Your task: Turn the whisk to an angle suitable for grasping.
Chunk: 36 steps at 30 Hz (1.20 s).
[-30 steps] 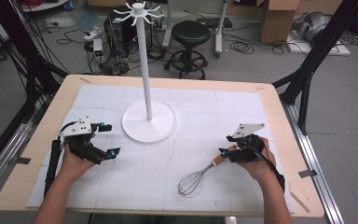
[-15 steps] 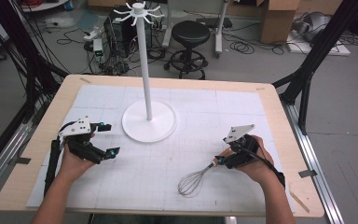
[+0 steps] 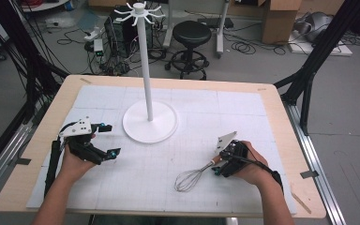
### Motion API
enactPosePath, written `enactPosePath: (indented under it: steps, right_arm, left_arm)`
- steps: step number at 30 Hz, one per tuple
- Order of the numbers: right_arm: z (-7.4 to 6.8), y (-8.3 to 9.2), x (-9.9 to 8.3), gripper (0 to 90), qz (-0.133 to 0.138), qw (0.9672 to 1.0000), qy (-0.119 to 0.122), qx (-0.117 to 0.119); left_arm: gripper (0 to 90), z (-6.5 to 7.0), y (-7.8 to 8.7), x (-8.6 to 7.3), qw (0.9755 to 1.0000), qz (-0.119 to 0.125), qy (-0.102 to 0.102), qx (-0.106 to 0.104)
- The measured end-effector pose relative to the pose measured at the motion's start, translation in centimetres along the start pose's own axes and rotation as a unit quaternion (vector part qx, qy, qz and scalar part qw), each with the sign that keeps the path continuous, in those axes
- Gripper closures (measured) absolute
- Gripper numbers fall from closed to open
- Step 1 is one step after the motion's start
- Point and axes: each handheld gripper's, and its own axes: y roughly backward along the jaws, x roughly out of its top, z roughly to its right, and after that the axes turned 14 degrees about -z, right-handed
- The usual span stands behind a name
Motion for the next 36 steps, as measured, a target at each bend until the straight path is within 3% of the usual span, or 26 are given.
enactPosePath:
  steps: [1, 2, 9, 11, 14, 22, 29, 32, 33, 36]
  right_arm:
    - [0.0, 0.0, 0.0, 29.4, 0.000, 1.0000, 0.000, 0.000]
    - [0.1, 0.1, -0.1, 37.9, 0.002, 1.0000, -0.001, 0.003]
    - [-0.2, 0.3, 0.1, 44.6, -0.003, 0.9999, 0.013, 0.001]
    - [-0.6, 0.4, 0.5, 54.6, 0.005, 0.9997, 0.024, 0.005]
    - [-1.0, 0.5, 1.1, 62.6, 0.011, 0.9990, 0.041, 0.014]
    - [-1.8, 0.0, 2.8, 73.3, 0.014, 0.9969, 0.072, 0.030]
    - [-2.5, -0.4, 4.4, 73.0, 0.024, 0.9960, 0.082, 0.026]
    - [-2.5, -0.4, 4.4, 69.0, 0.020, 0.9965, 0.077, 0.025]
    - [-2.6, -0.4, 4.3, 62.7, 0.021, 0.9969, 0.073, 0.021]
    - [-2.6, 0.1, 3.4, 60.3, 0.031, 0.9976, 0.059, 0.020]
  left_arm:
    - [1.7, 0.0, 0.0, 0.0, 1.0000, 0.000, 0.000, 0.000]
    - [1.7, 0.0, 0.0, 0.0, 1.0000, 0.000, 0.000, 0.000]
    - [1.7, 0.0, 0.0, 0.0, 1.0000, 0.000, 0.001, 0.001]
    - [1.7, 0.0, 0.0, 0.0, 1.0000, 0.000, 0.000, 0.001]
    - [1.7, 0.0, 0.0, 0.0, 1.0000, 0.001, 0.000, 0.000]
    - [1.7, 0.0, 0.1, 0.0, 1.0000, 0.005, 0.002, 0.001]
    - [1.7, -0.1, 0.3, 0.0, 1.0000, 0.005, 0.001, 0.001]
    - [1.7, -0.1, 0.3, 0.0, 1.0000, 0.006, 0.002, 0.001]
    - [1.7, -0.1, 0.3, 0.0, 1.0000, 0.005, 0.002, 0.001]
    - [1.7, -0.1, 0.3, 0.0, 1.0000, 0.007, 0.003, 0.001]
